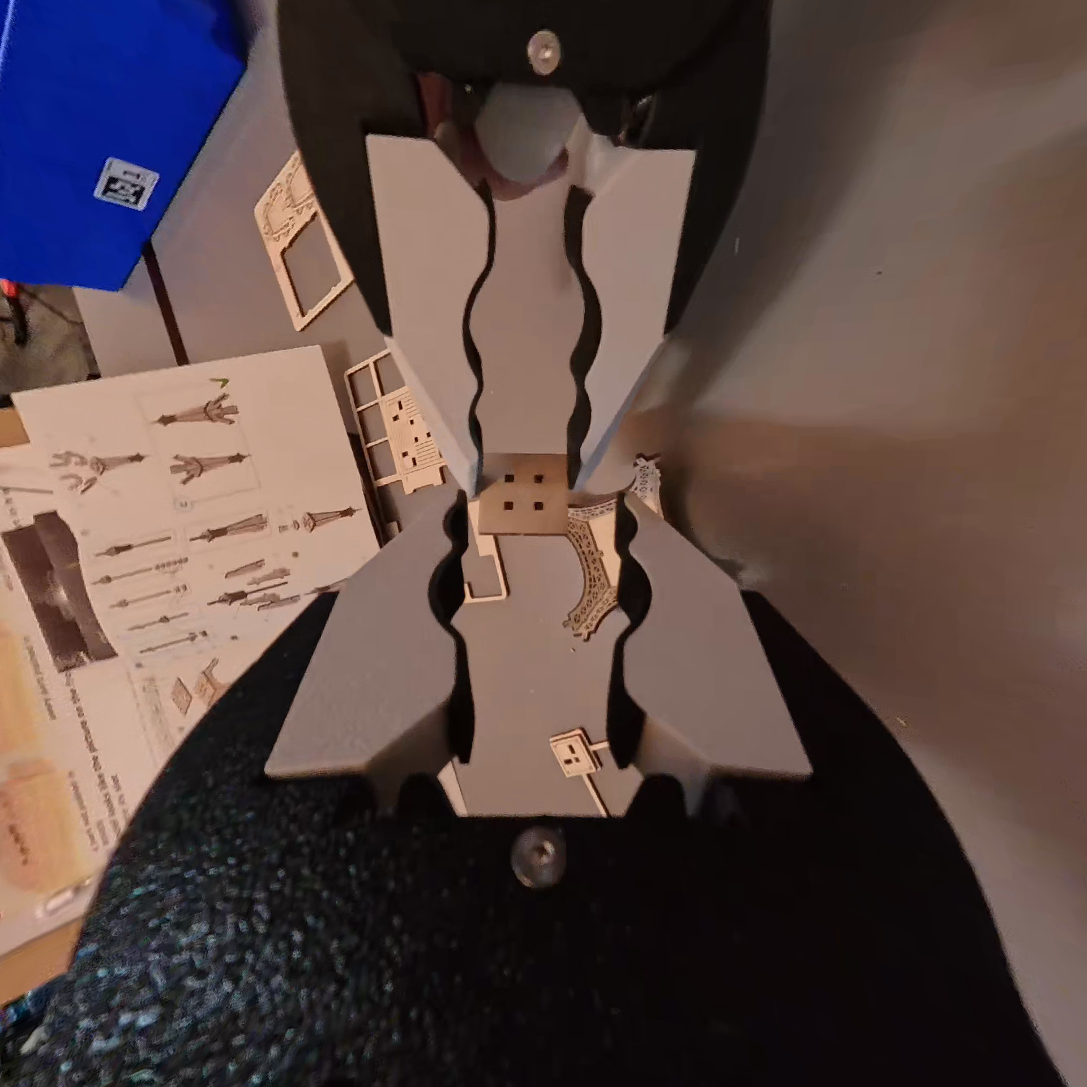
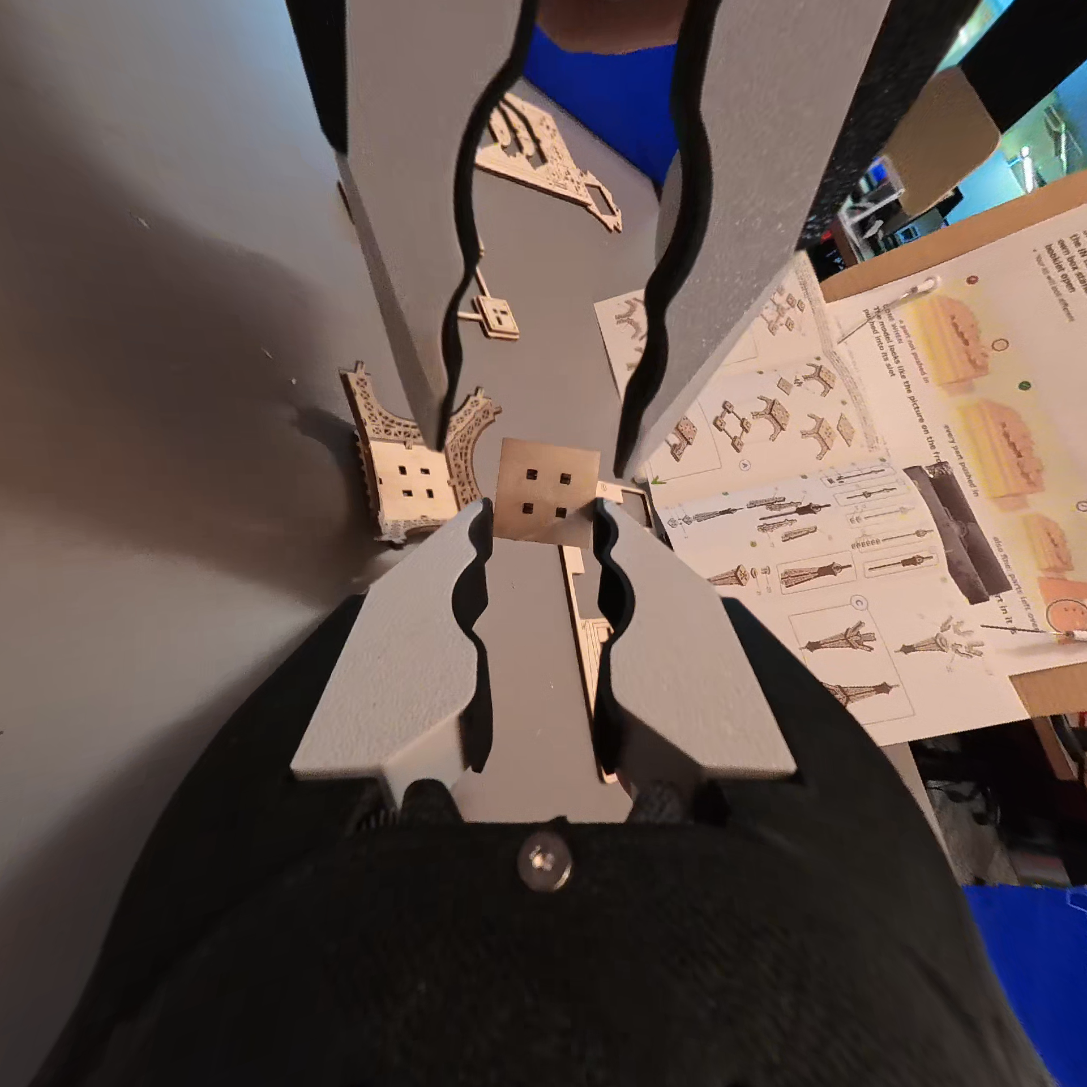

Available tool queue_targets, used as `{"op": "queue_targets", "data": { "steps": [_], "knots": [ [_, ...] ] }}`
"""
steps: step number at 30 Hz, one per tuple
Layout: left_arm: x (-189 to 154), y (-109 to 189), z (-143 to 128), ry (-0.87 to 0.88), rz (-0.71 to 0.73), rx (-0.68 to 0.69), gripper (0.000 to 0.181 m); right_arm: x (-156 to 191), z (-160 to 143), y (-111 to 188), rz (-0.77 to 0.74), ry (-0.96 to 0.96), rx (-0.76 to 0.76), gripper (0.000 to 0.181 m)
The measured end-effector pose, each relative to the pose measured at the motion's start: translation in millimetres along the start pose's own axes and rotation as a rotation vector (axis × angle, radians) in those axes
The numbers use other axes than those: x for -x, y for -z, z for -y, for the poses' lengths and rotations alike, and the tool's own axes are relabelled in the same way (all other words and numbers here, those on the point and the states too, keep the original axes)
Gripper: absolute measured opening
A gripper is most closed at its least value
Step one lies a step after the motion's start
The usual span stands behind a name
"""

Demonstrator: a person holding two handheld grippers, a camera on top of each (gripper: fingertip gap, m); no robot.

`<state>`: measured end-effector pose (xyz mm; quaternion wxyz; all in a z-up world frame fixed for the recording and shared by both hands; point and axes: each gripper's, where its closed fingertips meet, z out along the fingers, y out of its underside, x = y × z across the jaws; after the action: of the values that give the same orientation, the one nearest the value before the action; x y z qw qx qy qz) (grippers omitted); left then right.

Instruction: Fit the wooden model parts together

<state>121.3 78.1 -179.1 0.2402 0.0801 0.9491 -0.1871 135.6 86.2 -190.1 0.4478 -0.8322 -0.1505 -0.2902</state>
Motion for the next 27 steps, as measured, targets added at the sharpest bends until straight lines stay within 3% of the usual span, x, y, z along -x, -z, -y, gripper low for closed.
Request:
{"op": "queue_targets", "data": {
  "steps": [7, 10, 17, 25, 27],
  "knots": [
    [0, -6, -17, 0.016, 0.051, 0.082, 0.042, 4, 6, -2, 0.002, -0.005, -0.02, 0.032],
    [-2, -7, -19, 0.007, 0.069, 0.09, 0.031, 8, 9, -4, 0.026, -0.02, -0.032, 0.032],
    [-7, -14, -28, 0.08, 0.076, 0.061, 0.031, 15, 6, -8, 0.067, -0.04, -0.036, 0.032],
    [-28, -23, -52, 0.489, -0.162, -0.049, 0.031, 27, -21, 7, 0.299, -0.241, -0.068, 0.076],
    [-31, -28, -57, 0.514, -0.205, -0.032, 0.031, 30, -23, 5, 0.332, -0.287, -0.062, 0.078]
  ]
}}
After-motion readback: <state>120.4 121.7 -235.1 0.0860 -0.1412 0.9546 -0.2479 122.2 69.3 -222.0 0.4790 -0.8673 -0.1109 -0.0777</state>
